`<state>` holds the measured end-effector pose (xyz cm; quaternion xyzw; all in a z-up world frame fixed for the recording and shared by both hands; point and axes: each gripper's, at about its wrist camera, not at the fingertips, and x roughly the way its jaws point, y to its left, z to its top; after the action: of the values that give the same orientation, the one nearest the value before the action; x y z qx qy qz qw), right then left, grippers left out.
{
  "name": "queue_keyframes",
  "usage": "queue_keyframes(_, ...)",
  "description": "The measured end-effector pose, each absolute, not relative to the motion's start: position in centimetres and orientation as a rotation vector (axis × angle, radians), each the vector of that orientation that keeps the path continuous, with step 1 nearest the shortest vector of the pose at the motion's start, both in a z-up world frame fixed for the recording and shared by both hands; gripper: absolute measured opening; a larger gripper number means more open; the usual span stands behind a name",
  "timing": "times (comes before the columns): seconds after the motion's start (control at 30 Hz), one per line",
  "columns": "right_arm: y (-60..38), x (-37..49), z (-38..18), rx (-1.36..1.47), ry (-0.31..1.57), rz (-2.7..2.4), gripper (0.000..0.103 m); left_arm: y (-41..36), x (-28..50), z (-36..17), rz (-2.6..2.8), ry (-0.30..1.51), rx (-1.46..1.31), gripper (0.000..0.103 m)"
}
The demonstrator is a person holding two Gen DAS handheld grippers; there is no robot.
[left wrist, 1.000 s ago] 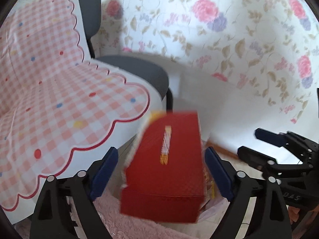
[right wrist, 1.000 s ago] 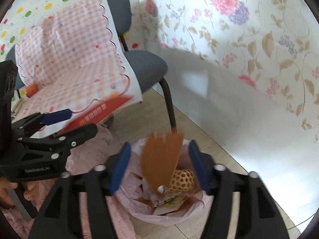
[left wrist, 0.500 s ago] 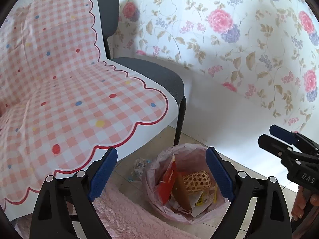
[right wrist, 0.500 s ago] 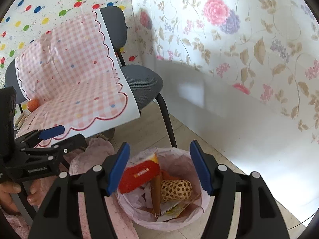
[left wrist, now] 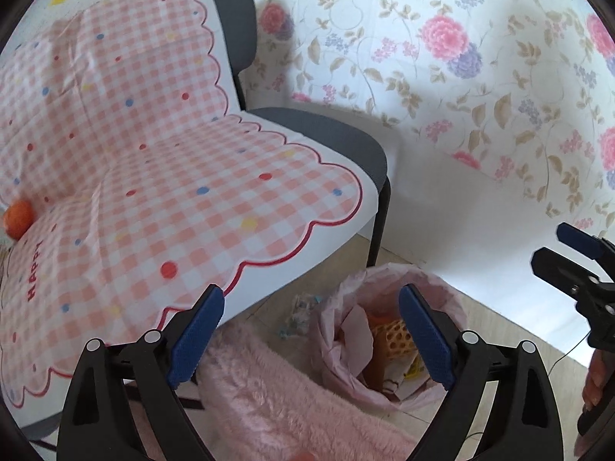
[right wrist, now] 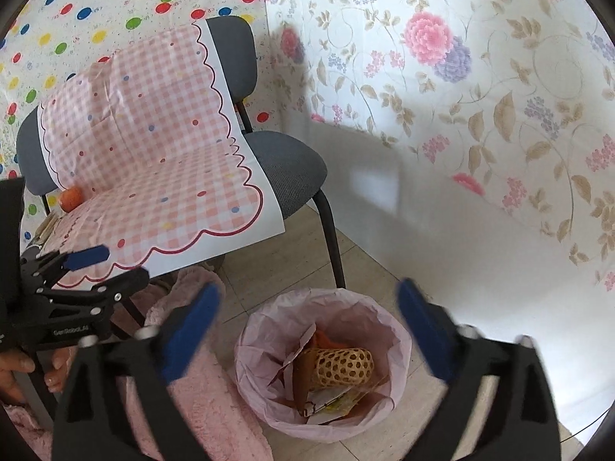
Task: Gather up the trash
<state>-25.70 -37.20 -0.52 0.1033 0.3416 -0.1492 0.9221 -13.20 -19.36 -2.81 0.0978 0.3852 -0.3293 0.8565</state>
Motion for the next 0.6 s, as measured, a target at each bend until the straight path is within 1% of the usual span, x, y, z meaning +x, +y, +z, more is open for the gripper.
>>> queue_keyframes(0.1,-36.8,-25.2,0.2,0.214,0.704,-0.272,0.098,-18.0,-13.4,-2.1,-0.654,0.799,0.208,0.095)
queue_keyframes(0.27,-34.4,-23.1,1.9,0.195,0.698,-0.174,0.098,-14.8,-13.1,-0.5,-0.55,0.789,0.22,0.096)
queue_keyframes(0.4,-31.7,-20.9,3.7,0.154,0.657,-0.084,0.098,-11.2,-12.6,0.8,-0.424,0.756,0.193,0.096)
queue_keyframes(0.6,-26.7,-17.3,6.1,0.064,0.648,0.056,0.098,-5.1,-12.0,2.8,-0.232,0.749,0.134,0.096)
